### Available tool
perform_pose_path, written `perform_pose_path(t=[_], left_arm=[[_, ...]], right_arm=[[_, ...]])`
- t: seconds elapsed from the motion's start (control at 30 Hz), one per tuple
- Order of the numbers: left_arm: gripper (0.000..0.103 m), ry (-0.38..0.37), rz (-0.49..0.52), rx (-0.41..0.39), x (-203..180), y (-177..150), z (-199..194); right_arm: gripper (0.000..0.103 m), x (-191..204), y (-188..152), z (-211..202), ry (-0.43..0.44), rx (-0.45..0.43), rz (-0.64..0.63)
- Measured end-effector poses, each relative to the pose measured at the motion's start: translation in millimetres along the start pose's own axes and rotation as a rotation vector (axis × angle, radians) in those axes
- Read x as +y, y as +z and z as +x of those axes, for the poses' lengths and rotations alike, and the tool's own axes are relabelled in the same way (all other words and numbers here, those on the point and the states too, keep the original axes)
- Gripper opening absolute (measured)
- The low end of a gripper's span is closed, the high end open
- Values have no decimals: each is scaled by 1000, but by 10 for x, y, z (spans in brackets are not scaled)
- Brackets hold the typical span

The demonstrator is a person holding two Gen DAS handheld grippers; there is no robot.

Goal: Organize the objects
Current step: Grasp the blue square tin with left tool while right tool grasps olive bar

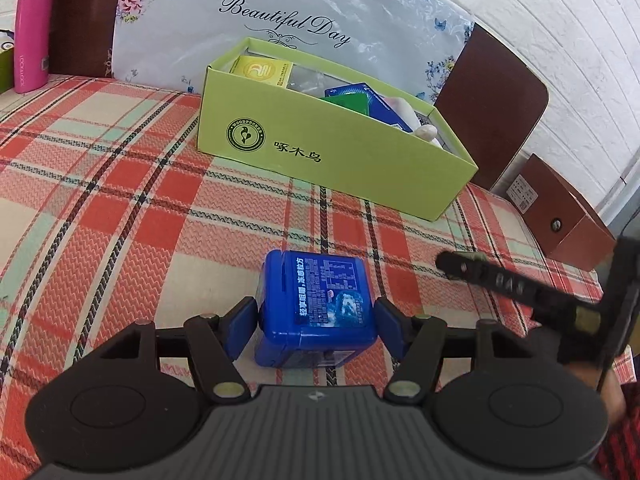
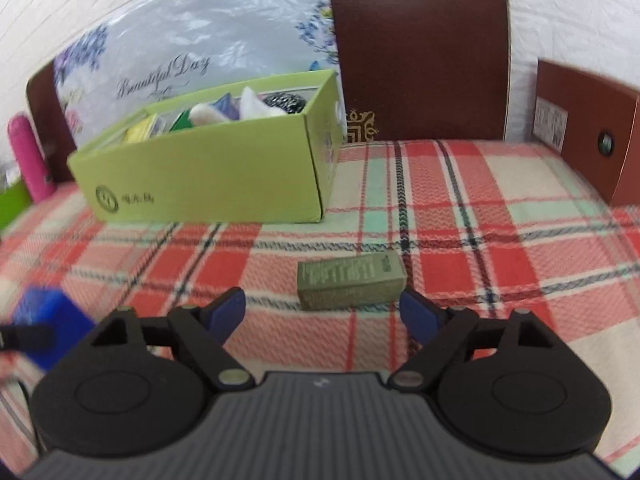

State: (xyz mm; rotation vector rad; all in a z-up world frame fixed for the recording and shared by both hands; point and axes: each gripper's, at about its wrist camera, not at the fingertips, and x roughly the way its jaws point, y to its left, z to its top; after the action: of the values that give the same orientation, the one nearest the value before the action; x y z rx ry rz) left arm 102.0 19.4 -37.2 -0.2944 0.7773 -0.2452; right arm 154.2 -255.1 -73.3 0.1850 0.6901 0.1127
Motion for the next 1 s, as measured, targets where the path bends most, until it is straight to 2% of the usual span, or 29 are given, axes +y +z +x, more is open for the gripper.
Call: perform_pose_path(t=[0.1,0.2,0.27,0.3,0.33,0.47,0.8,1.0], left_arm=[[66,6,2,1,-14,-8,-6],[66,4,6,3,-16,-24,-15],[67,0,-2,6,-1,-27,-13],[67,-2,-6,8,4,-28,-10],[67,1,-7,11,4,-28,-2],[67,14,6,21,-18,-48,26],[67,-11,88,36,-197,-156,-4],[67,10,85,36,-250,-181,-10]], right_arm=[[83,43,53,105,7,-12,34],[66,108,54,217,33,-20,4],[42,166,17,251,24,-22,-53],[36,195,-7,242,10,-29,-85],[23,205,-37,219,5,-32,-109],[22,184,-191,17,50,-29,-138],[23,289,-868,-859,120,5,-212],[31,402,-926,-946,95,-6,-240]])
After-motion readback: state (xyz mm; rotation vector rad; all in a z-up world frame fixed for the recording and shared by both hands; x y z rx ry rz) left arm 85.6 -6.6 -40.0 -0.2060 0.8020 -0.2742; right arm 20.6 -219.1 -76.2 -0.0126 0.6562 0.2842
